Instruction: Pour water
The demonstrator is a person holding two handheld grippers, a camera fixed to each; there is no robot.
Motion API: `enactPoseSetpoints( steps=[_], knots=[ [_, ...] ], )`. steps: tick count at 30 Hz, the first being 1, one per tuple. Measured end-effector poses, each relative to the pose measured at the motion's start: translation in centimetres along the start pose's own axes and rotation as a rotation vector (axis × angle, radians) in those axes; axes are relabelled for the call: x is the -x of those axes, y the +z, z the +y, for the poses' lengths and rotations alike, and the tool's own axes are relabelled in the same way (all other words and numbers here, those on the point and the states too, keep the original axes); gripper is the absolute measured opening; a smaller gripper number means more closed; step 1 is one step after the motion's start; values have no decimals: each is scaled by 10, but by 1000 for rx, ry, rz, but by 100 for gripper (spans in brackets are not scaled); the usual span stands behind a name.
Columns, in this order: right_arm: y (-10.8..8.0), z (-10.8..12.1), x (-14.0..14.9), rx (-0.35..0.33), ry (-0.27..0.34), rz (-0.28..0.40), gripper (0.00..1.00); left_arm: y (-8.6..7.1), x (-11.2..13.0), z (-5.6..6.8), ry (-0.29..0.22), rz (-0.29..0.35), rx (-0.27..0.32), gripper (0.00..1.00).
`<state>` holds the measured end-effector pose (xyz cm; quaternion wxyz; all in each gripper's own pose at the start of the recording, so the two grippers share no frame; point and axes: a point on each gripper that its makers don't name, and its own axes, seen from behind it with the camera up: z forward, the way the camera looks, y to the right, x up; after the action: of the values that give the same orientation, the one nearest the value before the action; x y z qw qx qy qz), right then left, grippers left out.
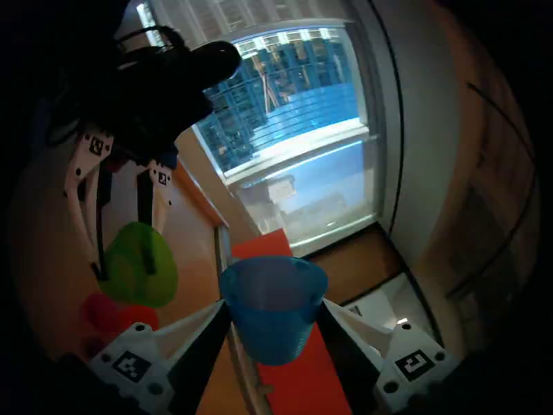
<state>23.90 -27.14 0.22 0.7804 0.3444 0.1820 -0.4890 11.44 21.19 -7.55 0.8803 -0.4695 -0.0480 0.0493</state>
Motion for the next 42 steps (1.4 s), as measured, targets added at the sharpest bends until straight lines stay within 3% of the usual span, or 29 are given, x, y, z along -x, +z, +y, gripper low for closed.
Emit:
enactPoseSetpoints(
  steps=[10, 17, 20, 27, 42],
  knots=[
    [-18, -12, 2, -29, 460, 0, 85, -3, 6, -11, -10, -11, -33, 80],
    [-33, -20, 17, -50, 717, -48, 84, -9, 12, -21, -8, -25, -60, 80],
    [-43, -25, 25, -63, 775, -67, 85, -12, 14, -28, -6, -35, -75, 80],
    [-65, -42, 51, -68, 847, -121, 85, -18, 29, -38, -8, -73, -97, 80],
    [-103, -114, 125, -145, 969, -271, 85, -18, 78, -49, 1, -203, -104, 80]
  ],
)
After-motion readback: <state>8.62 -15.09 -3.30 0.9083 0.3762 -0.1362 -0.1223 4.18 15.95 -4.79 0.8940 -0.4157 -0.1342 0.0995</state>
